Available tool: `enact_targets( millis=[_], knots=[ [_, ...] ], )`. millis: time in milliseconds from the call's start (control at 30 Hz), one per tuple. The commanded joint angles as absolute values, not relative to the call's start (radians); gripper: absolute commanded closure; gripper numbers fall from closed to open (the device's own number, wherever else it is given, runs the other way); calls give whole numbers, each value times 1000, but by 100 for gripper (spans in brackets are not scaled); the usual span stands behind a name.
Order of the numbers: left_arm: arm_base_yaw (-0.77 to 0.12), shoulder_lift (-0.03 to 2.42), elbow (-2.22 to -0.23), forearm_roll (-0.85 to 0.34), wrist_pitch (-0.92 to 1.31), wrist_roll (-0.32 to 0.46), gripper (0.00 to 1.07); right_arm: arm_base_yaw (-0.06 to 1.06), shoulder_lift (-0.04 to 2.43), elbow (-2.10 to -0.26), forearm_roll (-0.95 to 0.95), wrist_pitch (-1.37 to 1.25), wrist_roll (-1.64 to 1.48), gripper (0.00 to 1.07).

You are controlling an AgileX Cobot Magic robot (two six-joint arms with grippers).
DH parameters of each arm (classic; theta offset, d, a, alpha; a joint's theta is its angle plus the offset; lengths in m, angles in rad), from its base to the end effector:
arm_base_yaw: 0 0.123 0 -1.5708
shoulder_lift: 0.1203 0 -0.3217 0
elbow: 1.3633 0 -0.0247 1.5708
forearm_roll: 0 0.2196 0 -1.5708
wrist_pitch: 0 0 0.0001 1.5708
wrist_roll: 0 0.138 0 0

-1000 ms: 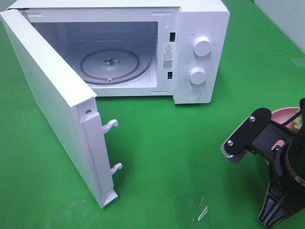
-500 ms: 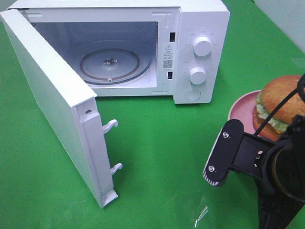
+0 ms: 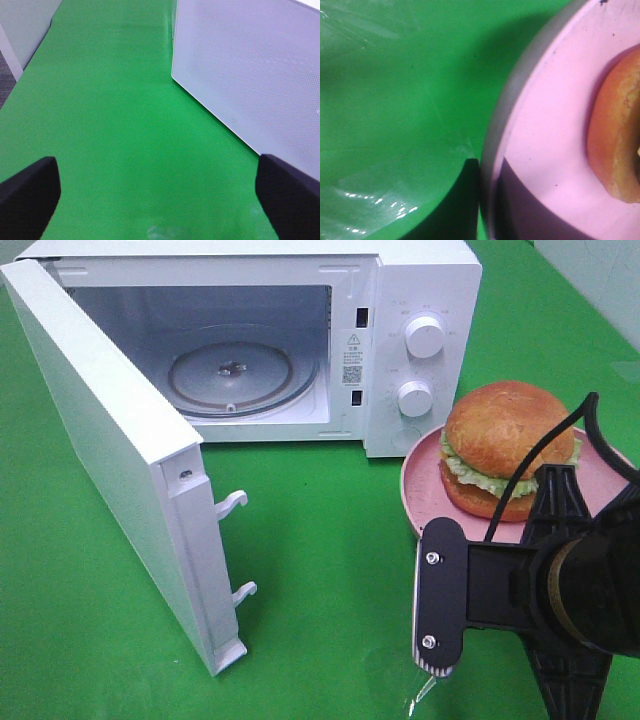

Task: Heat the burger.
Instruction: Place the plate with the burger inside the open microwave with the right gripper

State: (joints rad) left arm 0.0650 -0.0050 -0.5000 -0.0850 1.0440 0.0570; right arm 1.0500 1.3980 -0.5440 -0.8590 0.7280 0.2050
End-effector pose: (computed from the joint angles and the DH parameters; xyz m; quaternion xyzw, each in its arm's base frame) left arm -0.0266 -0.0119 0.2431 -0.0020 0.8468 -0.0101 0.5319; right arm 0.1553 0.1310 0.1950 -0.6462 0.7056 -0.2134 0.1975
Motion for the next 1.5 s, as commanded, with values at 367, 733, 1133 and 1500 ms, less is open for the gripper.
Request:
enact_targets(
  millis=[367, 733, 1133, 1500],
  knots=[
    [66, -25, -497, -92, 1036, 54, 9, 983, 1390, -541, -921, 630, -30, 107],
    [66, -25, -497, -92, 1036, 54, 9, 883, 1390, -541, -850, 482, -392, 107],
    [66, -25, -497, -92, 1036, 54, 9, 746, 1390, -542, -611, 278, -810, 107],
    [66, -25, -497, -92, 1036, 54, 9, 637, 1391, -626, -188, 258, -1302, 107]
  ],
)
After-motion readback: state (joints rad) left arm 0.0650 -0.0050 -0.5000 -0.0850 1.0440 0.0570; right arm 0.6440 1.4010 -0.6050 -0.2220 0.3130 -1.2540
